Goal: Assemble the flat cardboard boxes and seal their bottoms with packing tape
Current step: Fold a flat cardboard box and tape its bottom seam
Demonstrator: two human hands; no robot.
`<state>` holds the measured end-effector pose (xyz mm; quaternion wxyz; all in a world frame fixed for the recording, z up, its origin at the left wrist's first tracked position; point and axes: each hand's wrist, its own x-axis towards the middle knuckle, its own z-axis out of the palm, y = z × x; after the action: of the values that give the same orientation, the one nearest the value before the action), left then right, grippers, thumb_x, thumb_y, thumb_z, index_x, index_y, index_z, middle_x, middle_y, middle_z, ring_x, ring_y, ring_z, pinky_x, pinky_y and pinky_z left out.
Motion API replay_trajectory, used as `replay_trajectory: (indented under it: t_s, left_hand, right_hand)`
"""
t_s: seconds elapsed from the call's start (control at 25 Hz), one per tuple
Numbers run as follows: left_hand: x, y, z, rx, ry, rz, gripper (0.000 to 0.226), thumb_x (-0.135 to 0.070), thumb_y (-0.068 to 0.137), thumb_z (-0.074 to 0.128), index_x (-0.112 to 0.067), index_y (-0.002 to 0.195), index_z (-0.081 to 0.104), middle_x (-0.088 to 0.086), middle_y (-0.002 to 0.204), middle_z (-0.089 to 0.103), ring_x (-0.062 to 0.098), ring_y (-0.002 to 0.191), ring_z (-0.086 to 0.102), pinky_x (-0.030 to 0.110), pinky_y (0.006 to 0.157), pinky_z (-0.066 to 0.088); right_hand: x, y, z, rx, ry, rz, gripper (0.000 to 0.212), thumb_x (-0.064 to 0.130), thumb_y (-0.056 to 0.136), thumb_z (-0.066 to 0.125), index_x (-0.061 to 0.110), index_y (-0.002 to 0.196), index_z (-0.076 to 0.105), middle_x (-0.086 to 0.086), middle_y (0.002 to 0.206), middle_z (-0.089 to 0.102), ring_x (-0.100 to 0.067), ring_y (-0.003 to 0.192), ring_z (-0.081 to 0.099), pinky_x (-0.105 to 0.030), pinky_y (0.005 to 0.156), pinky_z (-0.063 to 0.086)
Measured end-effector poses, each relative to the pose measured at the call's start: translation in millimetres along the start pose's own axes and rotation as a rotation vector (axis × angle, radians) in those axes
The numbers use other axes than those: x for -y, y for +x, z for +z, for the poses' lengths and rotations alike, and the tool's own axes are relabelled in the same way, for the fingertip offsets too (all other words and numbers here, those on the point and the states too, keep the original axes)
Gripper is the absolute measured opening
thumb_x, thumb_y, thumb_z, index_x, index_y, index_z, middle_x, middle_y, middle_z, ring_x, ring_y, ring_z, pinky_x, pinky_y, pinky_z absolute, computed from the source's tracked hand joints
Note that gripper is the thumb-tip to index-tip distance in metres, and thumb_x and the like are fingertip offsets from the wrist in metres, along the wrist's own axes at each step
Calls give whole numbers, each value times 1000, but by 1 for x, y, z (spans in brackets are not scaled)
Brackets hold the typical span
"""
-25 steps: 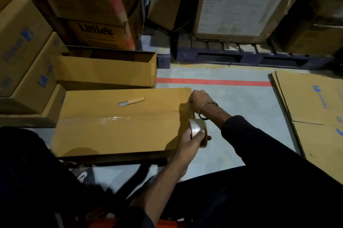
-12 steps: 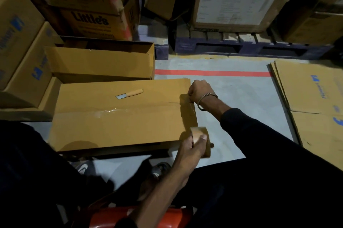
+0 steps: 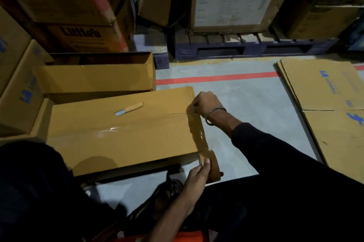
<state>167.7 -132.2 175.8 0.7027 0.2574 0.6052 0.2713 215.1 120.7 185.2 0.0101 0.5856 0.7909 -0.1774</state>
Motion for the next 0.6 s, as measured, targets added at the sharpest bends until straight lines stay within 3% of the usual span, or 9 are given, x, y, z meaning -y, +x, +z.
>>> replay_trajectory:
  t_s: [0.08,0.16,0.24,0.32,0.36,0.44,0.52,0.6]
  left_hand:
    - [6,13,-1,-5,19,-42,52,-55,107,42,-17,124,72,-10,108,79,-1,109,70,27,111,42]
    - [4,17,1,-60,25,-92,45,-53,105,47,-22,131,65,-11,122,74,5,119,64,32,114,39]
    - [-3,20,4,-160,-48,-76,21,-39,106,55,-29,124,59,-15,116,71,10,114,64,23,97,47]
    - [-11,25,5,-211,-105,-20,10,-20,104,62,-26,111,61,-10,102,72,10,97,67,11,72,51]
    - [-13,31,2,-212,-115,3,13,-12,102,63,-23,108,61,-4,102,73,10,93,68,10,67,51]
    - [-15,40,-4,-192,-156,61,17,-1,100,64,-17,107,66,1,106,73,7,92,70,15,70,53]
    - [-16,37,-9,-151,-172,104,24,1,97,67,-12,117,68,-8,103,70,-2,91,70,14,71,53]
    - [-15,30,-9,-92,-176,118,31,4,97,65,-17,119,61,-14,100,66,-2,92,67,9,64,52]
  right_hand:
    - [2,-13,2,8,-25,-8,28,7,94,61,19,113,79,-11,103,75,-31,92,71,-38,82,62]
    - [5,-34,11,48,-50,-24,41,3,99,47,14,136,62,-20,122,68,-36,104,68,-42,89,58]
    - [15,-61,26,140,14,-32,55,2,104,38,2,159,26,-29,160,31,-43,132,53,-43,108,46]
    - [25,-80,37,203,164,-7,68,20,111,36,-4,161,-4,-27,168,-13,-42,156,14,-41,125,20]
    - [28,-83,40,234,231,42,77,33,111,37,-2,160,-11,-25,167,-22,-40,158,1,-41,127,11]
    - [33,-86,41,334,286,203,96,59,105,40,11,160,-22,-20,167,-26,-41,157,3,-48,127,14]
    - [36,-94,36,473,229,376,110,77,94,43,27,157,-32,-23,168,-20,-49,152,19,-58,119,26]
    - [39,-107,37,489,155,407,111,69,92,56,40,154,-32,-32,164,-19,-55,142,31,-63,102,42]
